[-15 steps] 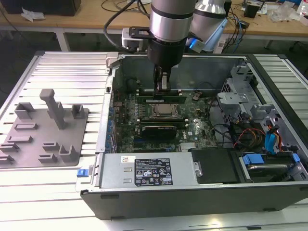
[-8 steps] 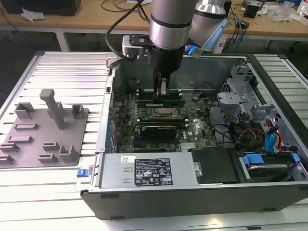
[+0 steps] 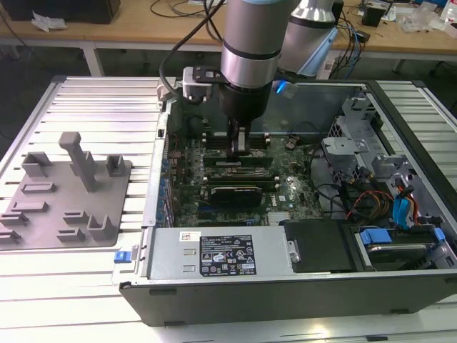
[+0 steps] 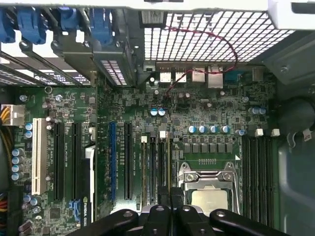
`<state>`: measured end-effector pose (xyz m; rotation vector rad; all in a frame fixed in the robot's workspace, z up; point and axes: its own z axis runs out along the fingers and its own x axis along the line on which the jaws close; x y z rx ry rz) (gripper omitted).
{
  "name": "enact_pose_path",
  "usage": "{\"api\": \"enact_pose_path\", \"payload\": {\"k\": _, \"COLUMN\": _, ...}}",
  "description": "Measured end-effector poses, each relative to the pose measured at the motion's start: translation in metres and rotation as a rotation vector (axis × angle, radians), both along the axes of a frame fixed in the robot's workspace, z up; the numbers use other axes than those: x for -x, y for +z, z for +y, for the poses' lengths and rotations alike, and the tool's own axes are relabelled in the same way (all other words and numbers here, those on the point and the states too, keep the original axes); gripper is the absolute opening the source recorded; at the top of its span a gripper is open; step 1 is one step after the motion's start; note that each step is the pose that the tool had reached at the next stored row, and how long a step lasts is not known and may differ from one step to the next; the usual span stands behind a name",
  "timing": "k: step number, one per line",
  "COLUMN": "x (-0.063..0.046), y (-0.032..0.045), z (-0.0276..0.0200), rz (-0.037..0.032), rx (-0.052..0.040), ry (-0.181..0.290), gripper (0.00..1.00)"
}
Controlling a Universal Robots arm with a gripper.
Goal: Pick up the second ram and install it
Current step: 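Insert the second ram into the second slot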
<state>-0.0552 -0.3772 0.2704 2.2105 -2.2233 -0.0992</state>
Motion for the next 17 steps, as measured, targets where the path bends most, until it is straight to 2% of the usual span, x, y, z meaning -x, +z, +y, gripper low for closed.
{"api": "enact_pose_path", "payload": {"k": 4, "x": 0.0, "y": -0.0124, "z": -0.0001, "rz": -0.0004, "rx": 0.0, "ry": 0.004, "gripper": 0.09}}
{"api": "enact_pose_path", "payload": {"k": 11, "x": 0.0, "y": -0.0228, "z": -0.0005, "rz": -0.0018, "rx": -0.0023, "ry": 0.004, "gripper": 0.09}}
{"api": "enact_pose_path", "payload": {"k": 17, "x": -0.008, "y": -0.0268, "z": -0.0012, "rz": -0.0016, "rx": -0.0027, "ry": 0.007, "gripper": 0.09}}
